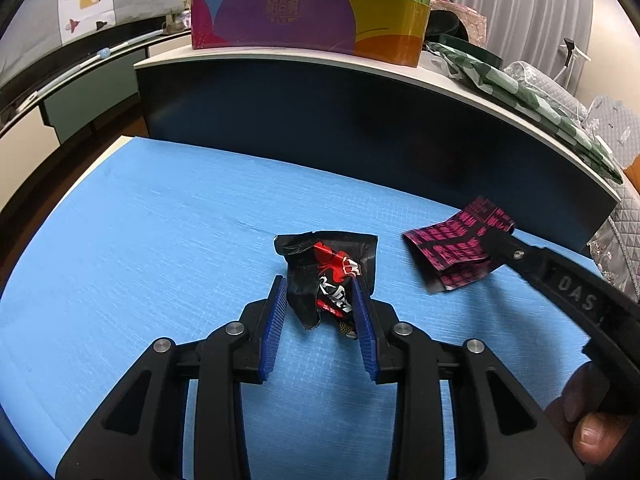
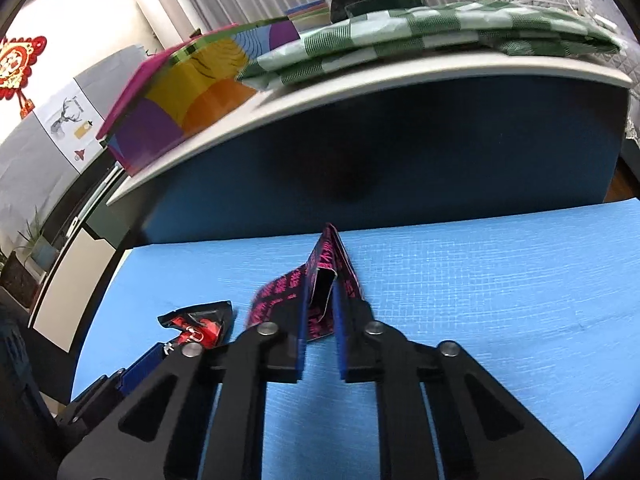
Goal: Collect trash
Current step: 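Grasp the black-red wrapper with the left tool while the right tool grasps the pink wrapper, then carry both wrappers over the pink bin and open both tools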
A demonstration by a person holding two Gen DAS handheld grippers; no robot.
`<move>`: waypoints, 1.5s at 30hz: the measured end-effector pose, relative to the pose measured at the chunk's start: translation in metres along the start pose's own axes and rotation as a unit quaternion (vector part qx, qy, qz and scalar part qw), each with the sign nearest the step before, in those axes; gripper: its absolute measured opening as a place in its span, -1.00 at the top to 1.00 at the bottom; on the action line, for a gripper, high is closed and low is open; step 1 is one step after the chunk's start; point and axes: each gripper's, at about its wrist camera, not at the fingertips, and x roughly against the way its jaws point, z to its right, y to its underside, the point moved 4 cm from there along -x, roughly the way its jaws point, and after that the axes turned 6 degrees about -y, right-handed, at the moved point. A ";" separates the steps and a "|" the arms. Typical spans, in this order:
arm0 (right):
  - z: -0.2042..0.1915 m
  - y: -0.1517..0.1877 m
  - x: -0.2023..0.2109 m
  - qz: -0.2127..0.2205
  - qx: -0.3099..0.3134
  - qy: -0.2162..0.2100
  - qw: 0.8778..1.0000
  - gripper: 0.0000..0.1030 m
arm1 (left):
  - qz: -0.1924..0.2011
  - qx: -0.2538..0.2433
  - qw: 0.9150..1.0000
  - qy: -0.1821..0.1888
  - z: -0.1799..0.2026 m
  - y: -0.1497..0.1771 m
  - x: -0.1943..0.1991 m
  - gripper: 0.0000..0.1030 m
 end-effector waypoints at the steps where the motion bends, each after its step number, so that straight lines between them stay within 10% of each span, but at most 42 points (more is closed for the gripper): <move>1: -0.001 -0.002 0.006 0.008 0.003 0.002 1.000 0.86 | -0.001 0.000 1.000 0.000 0.001 0.000 0.001 0.37; 28: 0.014 -0.024 0.198 0.110 0.095 0.124 0.982 0.87 | 0.058 -0.045 0.995 0.067 0.068 0.005 0.111 0.37; 45: 0.066 -0.007 0.353 0.149 0.108 0.184 0.965 0.87 | 0.098 -0.110 0.977 0.155 0.149 0.041 0.197 0.37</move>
